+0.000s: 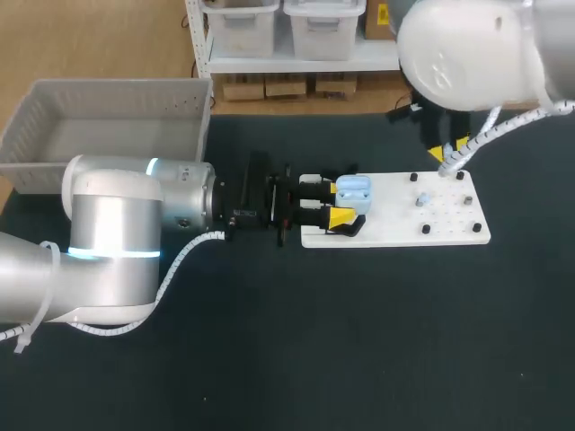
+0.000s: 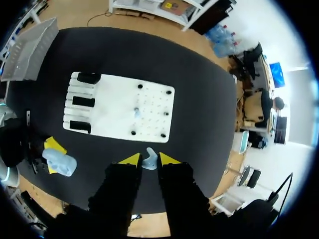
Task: Pick up each earbud case from the left stands, insert the matching earbuds, close the lid, and place the case in the box.
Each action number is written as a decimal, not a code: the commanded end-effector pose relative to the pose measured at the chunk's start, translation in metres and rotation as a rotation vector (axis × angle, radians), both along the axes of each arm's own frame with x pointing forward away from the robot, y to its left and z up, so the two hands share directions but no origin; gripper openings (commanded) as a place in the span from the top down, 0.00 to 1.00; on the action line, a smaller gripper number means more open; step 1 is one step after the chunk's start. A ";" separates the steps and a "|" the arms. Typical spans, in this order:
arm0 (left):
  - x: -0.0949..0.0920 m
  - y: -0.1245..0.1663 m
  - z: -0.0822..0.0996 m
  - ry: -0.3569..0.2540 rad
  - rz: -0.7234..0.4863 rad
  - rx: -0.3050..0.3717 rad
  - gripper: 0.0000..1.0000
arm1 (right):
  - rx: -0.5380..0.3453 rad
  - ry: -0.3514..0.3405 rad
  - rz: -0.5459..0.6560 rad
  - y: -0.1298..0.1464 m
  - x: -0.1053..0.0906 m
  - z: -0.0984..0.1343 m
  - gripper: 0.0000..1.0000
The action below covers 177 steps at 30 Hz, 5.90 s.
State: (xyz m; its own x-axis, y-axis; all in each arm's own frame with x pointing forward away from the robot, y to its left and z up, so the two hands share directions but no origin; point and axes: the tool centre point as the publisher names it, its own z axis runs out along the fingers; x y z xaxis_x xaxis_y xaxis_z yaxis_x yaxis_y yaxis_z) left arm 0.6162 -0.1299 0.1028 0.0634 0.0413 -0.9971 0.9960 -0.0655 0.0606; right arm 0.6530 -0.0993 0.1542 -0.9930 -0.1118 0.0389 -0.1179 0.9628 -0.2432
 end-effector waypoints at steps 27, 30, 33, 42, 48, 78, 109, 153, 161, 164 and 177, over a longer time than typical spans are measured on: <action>0.007 -0.024 -0.013 -0.030 0.026 -0.017 1.00 | 0.214 0.032 -0.095 0.035 -0.059 0.040 1.00; 0.007 -0.024 -0.013 -0.030 0.026 -0.017 1.00 | 0.214 0.032 -0.095 0.035 -0.059 0.040 1.00; 0.007 -0.024 -0.013 -0.030 0.026 -0.017 1.00 | 0.214 0.032 -0.095 0.035 -0.059 0.040 1.00; 0.007 -0.024 -0.013 -0.030 0.026 -0.017 1.00 | 0.209 0.015 -0.169 0.047 -0.059 0.038 1.00; 0.007 -0.024 -0.013 -0.030 0.026 -0.017 1.00 | 0.210 0.004 -0.344 0.058 -0.060 0.033 1.00; 0.007 -0.024 -0.013 -0.030 0.026 -0.017 1.00 | 0.090 -0.114 -0.502 0.090 -0.046 0.017 1.00; 0.007 -0.024 -0.013 -0.030 0.026 -0.017 1.00 | 0.074 -0.097 -0.681 0.103 -0.044 0.004 1.00; 0.007 -0.024 -0.013 -0.030 0.026 -0.017 1.00 | 0.074 -0.061 -0.734 0.102 -0.034 -0.024 1.00; 0.007 -0.024 -0.013 -0.030 0.026 -0.017 1.00 | 0.068 -0.062 -0.741 0.100 -0.033 -0.027 1.00; 0.007 -0.024 -0.013 -0.030 0.026 -0.017 1.00 | 0.063 -0.057 -0.743 0.100 -0.033 -0.031 1.00; 0.007 -0.024 -0.013 -0.030 0.026 -0.017 1.00 | 0.183 -0.105 -0.735 0.092 -0.054 -0.004 0.00</action>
